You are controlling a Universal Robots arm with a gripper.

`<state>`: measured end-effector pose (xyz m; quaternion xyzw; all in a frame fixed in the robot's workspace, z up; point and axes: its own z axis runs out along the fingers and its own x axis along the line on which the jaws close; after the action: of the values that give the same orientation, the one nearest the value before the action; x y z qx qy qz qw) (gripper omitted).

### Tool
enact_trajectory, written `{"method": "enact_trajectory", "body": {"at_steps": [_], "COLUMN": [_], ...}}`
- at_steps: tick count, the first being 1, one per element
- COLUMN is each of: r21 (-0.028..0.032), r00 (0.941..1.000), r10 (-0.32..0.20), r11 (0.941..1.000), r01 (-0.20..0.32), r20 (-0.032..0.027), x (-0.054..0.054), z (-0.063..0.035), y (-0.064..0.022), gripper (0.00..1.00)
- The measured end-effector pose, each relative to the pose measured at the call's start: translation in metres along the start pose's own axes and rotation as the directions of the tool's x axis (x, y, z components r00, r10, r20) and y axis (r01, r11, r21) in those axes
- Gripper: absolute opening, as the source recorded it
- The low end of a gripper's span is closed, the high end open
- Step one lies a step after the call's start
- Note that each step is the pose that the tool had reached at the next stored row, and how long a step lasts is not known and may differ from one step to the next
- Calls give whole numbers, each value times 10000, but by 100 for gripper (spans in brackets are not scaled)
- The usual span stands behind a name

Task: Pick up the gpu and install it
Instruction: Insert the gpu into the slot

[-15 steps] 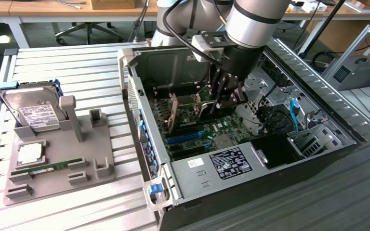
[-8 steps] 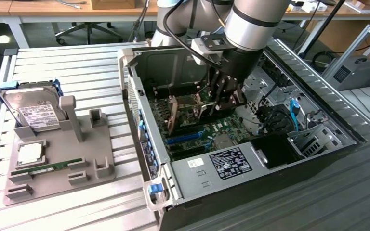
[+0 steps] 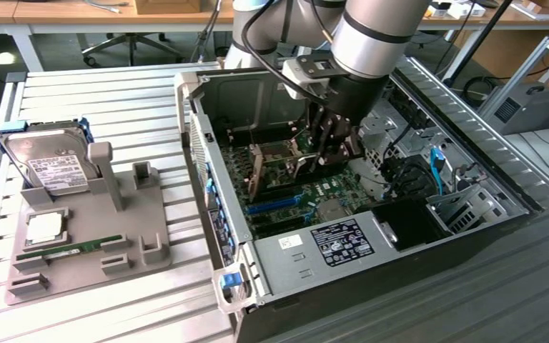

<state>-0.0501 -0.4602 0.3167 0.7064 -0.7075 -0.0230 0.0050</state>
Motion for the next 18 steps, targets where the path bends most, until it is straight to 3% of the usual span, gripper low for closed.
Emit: {"method": "enact_trajectory", "body": {"at_steps": [4,9,18], "r21": [0,2,32], "r00": [10000,10000,9998], "r10": [-2,-25,-166], "r11": [10000,10000,9999], "r01": [2,25,166], "r20": [6,54,69], "x": [-11,-12,-10], "z": [5,31,102], "y": [11,32,57], "gripper": [27,27,27]}}
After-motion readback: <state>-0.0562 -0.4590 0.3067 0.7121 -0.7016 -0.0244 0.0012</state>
